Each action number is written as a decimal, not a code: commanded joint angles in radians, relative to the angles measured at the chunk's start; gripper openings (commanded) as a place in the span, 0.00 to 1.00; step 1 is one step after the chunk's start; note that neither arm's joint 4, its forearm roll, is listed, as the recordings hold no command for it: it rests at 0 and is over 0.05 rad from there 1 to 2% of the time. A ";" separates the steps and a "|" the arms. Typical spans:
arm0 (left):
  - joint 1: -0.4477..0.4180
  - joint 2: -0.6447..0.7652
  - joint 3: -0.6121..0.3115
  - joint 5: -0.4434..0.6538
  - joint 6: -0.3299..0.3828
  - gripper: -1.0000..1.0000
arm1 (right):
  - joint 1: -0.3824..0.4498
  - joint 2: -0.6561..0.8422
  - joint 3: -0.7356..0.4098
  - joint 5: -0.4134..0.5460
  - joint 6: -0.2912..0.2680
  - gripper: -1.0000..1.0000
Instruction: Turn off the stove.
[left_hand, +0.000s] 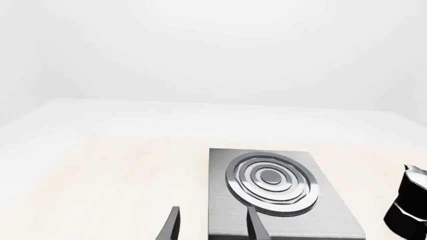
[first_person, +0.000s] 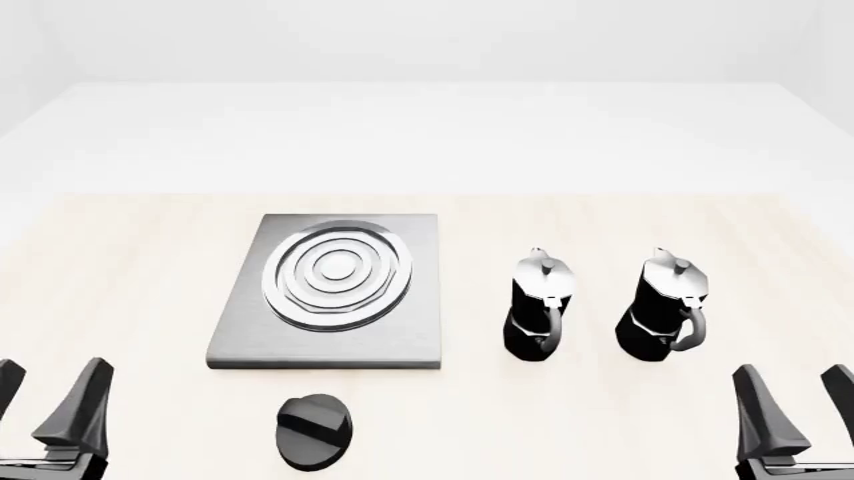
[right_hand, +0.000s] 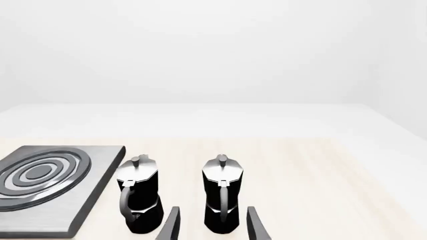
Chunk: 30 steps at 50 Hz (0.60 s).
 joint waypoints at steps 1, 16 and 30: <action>0.006 0.009 0.052 -0.055 0.039 1.00 | 0.001 0.002 -0.002 0.001 0.001 1.00; 0.005 0.033 0.053 -0.067 0.030 1.00 | 0.001 -0.001 -0.003 0.005 0.001 1.00; -0.031 0.115 -0.038 -0.041 -0.024 1.00 | -0.001 -0.001 -0.003 0.005 0.002 1.00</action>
